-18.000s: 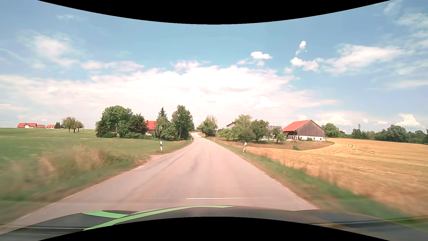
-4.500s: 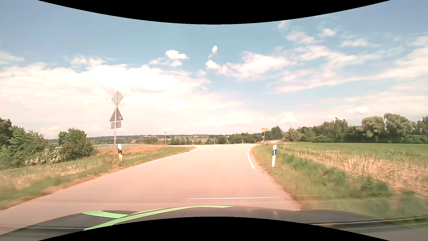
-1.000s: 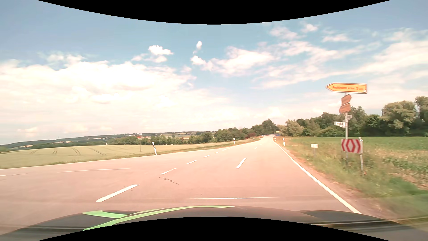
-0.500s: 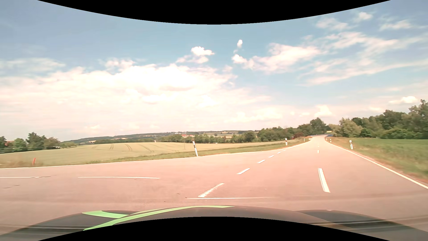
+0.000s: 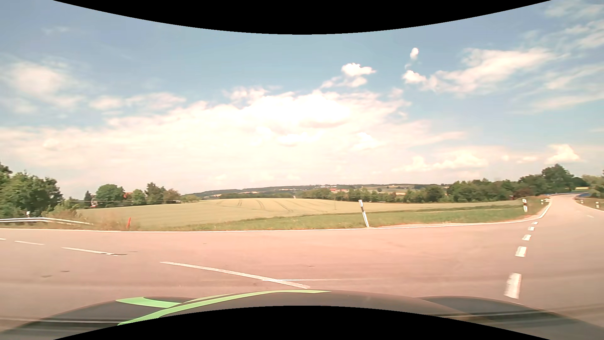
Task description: Follow the waypoints while adhering to traffic rules and regulations
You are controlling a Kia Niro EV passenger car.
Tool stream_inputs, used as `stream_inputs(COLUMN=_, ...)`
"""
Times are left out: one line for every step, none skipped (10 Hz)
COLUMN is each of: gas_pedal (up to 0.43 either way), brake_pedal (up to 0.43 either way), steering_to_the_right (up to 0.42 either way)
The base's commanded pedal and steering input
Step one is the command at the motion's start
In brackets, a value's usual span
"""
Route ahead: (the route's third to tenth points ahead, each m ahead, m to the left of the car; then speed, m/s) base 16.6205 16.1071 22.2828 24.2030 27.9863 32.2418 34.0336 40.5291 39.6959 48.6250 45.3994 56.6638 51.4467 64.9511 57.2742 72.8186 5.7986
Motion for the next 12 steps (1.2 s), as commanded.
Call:
stream_inputs(gas_pedal=0.059, brake_pedal=0.0, steering_to_the_right=-0.388)
stream_inputs(gas_pedal=0.059, brake_pedal=0.0, steering_to_the_right=-0.389)
stream_inputs(gas_pedal=0.079, brake_pedal=0.0, steering_to_the_right=-0.389)
stream_inputs(gas_pedal=0.098, brake_pedal=0.0, steering_to_the_right=-0.389)
stream_inputs(gas_pedal=0.11, brake_pedal=0.0, steering_to_the_right=-0.389)
stream_inputs(gas_pedal=0.15, brake_pedal=0.0, steering_to_the_right=-0.386)
stream_inputs(gas_pedal=0.177, brake_pedal=0.0, steering_to_the_right=-0.382)
stream_inputs(gas_pedal=0.177, brake_pedal=0.0, steering_to_the_right=-0.374)
stream_inputs(gas_pedal=0.177, brake_pedal=0.0, steering_to_the_right=-0.363)
stream_inputs(gas_pedal=0.189, brake_pedal=0.0, steering_to_the_right=-0.352)
stream_inputs(gas_pedal=0.197, brake_pedal=0.0, steering_to_the_right=-0.336)
stream_inputs(gas_pedal=0.209, brake_pedal=0.0, steering_to_the_right=-0.321)
